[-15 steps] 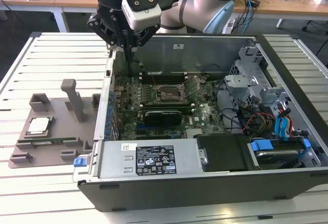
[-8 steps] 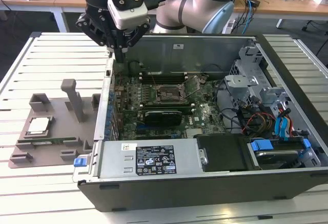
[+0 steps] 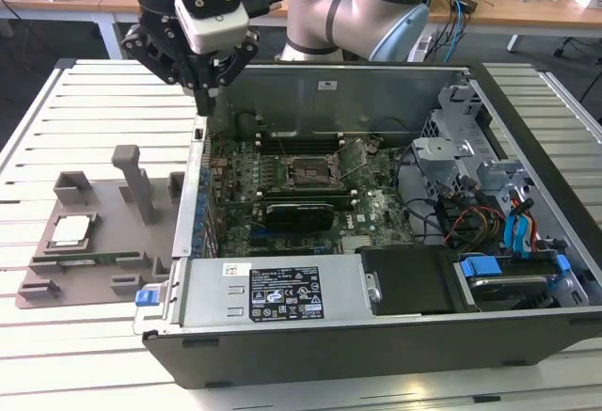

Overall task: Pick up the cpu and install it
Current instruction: 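Reach for the cpu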

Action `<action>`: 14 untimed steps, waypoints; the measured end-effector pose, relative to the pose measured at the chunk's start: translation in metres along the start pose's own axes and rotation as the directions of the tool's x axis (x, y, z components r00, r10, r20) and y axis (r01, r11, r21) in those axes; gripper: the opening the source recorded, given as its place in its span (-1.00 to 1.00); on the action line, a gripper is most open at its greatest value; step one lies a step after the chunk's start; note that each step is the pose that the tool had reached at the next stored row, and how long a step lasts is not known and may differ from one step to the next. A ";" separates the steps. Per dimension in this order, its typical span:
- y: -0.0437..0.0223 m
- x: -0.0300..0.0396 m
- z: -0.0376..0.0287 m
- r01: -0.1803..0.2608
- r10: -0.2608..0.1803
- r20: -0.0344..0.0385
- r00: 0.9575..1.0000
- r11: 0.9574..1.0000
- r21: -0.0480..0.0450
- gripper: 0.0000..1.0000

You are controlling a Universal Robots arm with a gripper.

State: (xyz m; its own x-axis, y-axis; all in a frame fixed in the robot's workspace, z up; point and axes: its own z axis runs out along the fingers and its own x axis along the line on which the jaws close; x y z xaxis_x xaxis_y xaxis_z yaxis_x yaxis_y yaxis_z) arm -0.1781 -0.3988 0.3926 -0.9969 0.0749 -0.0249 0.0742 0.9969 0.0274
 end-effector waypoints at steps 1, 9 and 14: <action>-0.0001 0.0020 -0.0001 0.000 0.000 0.000 1.000 1.000 0.002 -0.79; -0.0012 0.0170 -0.0004 0.000 0.000 0.000 1.000 1.000 0.007 -0.79; -0.0023 0.0323 -0.0005 0.000 0.000 0.001 1.000 1.000 0.007 -0.79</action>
State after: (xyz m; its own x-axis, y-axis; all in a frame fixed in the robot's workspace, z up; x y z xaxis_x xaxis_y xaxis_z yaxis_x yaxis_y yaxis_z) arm -0.2105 -0.3987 0.3923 -0.9969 0.0748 -0.0254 0.0742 0.9970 0.0205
